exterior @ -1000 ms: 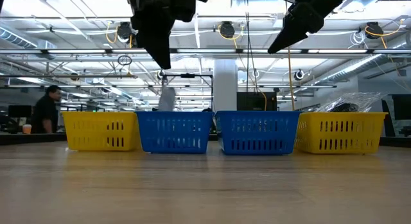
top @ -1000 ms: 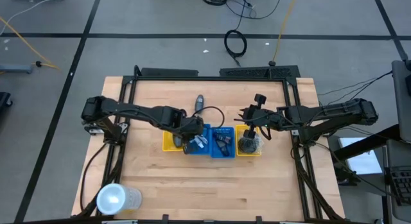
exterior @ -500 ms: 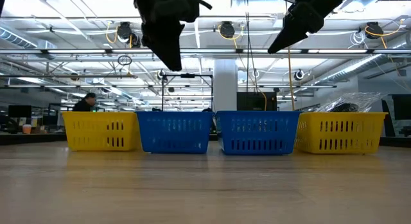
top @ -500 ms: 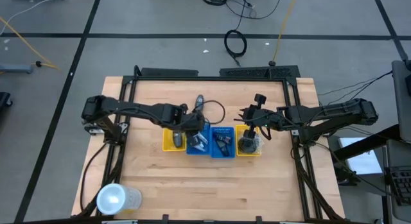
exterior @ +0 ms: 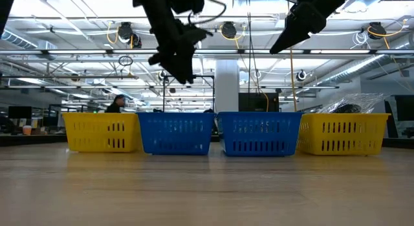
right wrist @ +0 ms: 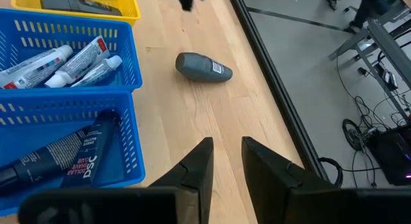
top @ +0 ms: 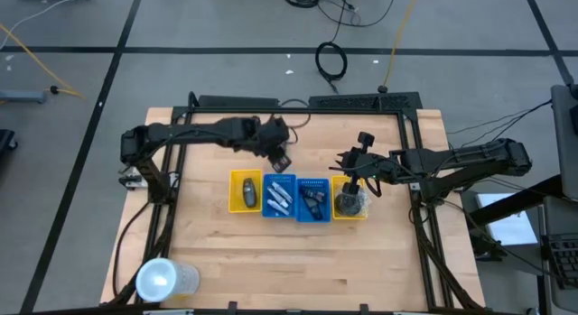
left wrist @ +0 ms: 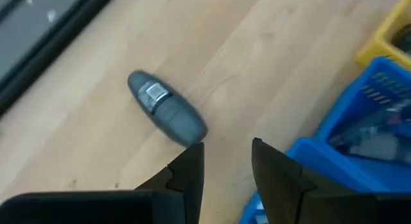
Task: Pick & Place Travel size toiletries
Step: Put the black deodorant into the left yellow basket
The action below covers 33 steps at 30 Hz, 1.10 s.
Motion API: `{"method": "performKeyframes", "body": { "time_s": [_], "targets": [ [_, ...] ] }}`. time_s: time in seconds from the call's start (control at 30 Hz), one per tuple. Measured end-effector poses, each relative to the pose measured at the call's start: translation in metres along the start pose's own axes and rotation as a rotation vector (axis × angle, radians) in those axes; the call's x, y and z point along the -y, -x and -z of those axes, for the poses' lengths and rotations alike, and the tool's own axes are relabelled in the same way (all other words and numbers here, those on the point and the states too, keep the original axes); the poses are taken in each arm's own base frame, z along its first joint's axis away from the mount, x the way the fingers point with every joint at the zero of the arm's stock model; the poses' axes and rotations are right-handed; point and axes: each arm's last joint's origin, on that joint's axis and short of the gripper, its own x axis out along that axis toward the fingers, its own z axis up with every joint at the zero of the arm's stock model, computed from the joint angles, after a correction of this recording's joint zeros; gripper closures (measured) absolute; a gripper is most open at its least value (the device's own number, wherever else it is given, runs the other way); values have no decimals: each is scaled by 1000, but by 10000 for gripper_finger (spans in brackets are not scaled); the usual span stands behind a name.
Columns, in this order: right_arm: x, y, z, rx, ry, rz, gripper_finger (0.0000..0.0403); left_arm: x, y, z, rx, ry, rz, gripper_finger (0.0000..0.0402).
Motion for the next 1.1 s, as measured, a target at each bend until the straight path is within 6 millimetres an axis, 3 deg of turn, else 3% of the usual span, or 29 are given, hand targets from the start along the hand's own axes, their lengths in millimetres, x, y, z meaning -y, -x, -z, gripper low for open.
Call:
{"method": "performKeyframes", "body": {
  "time_s": [0.17, 0.4, 0.63, 0.8, 1.1],
  "targets": [
    [0, 0, 0, 0, -17, 0, 330, -15, -28, -4, -73, 44, 8, 258],
    [0, 0, 0, -1, -26, 0, 330, -24, -62, -3, -130, 75, -24, 186],
    [0, 0, 0, 0, -26, 0, 330, -36, -81, -6, -134, 152, -48, 114],
    [0, 0, 0, 0, -26, 0, 330, -42, -81, -13, -75, 211, -38, 79],
    [0, 0, 0, 0, -26, 0, 330, -47, -97, -11, -96, 298, -59, 78]
  ]
}}
